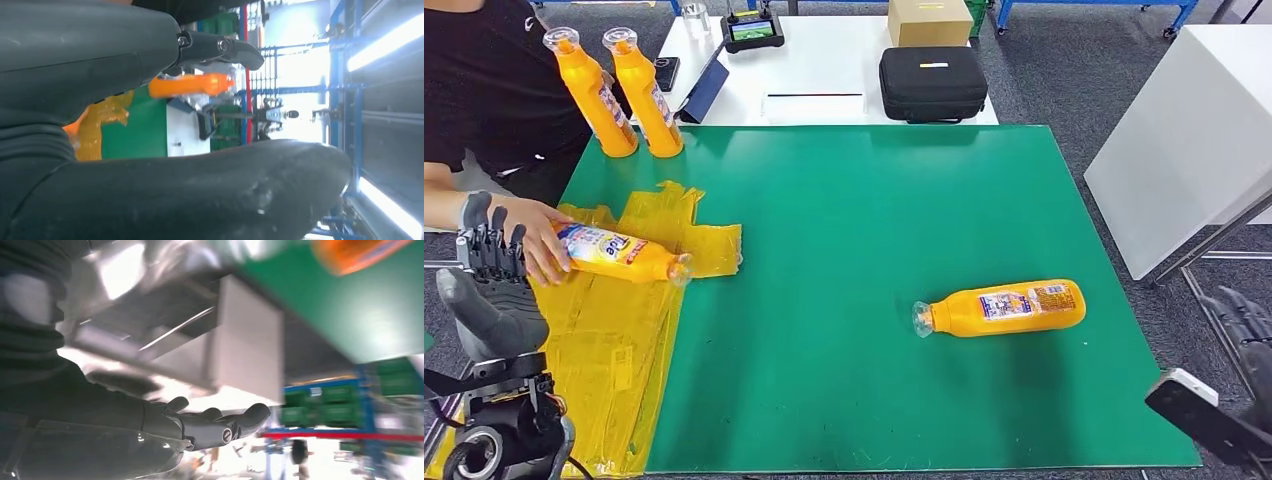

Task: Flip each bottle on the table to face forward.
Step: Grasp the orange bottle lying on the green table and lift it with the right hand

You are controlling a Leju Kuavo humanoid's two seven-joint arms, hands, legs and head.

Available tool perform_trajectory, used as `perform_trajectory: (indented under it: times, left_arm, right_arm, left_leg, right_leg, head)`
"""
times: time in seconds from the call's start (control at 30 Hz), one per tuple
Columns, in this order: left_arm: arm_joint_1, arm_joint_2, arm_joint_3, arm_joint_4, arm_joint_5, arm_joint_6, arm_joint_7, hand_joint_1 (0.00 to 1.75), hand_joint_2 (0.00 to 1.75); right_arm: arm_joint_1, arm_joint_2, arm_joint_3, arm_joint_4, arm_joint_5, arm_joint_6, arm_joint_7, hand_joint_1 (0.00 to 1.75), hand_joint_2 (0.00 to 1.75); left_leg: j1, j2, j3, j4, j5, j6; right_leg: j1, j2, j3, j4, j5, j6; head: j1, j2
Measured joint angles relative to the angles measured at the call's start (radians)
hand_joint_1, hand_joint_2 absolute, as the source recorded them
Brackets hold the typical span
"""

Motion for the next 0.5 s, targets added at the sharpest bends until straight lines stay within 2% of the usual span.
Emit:
perform_trajectory:
  times: [0.07,0.17,0.33,0.5]
  left_arm:
    - [-0.013,-0.003,0.0,0.002,0.017,-0.006,0.004,0.0,0.0]
    - [-0.043,-0.01,0.0,0.006,0.032,-0.009,0.007,0.0,0.0]
    - [-0.076,-0.017,-0.001,0.014,0.053,-0.012,0.002,0.0,0.0]
    - [-0.091,-0.018,-0.001,0.022,0.067,-0.009,-0.011,0.0,0.0]
  right_arm:
    - [-0.03,-0.007,-0.021,0.037,0.078,0.006,-0.002,0.0,1.75]
    - [-0.086,-0.014,0.018,0.094,0.172,-0.003,0.03,0.0,1.75]
    - [-0.168,-0.057,0.192,0.194,0.2,-0.052,0.114,0.0,1.75]
    - [-0.235,-0.065,0.334,0.261,0.209,-0.059,0.139,0.0,1.75]
  left_leg:
    - [0.0,0.001,-0.001,0.0,0.0,0.0]
    - [0.0,0.002,0.0,0.0,0.0,0.0]
    - [0.0,0.002,0.002,0.0,0.0,0.0]
    - [0.002,0.002,0.002,0.0,0.001,0.0]
  right_leg:
    - [0.0,0.0,0.0,0.0,0.0,0.0]
    - [-0.001,0.001,0.001,0.0,0.0,0.0]
    - [0.0,0.001,0.001,0.0,0.001,0.0]
    - [0.001,0.001,0.001,0.0,0.001,0.0]
  head:
    - [0.0,0.0]
    - [0.0,0.0]
    - [0.0,0.0]
    - [0.0,0.0]
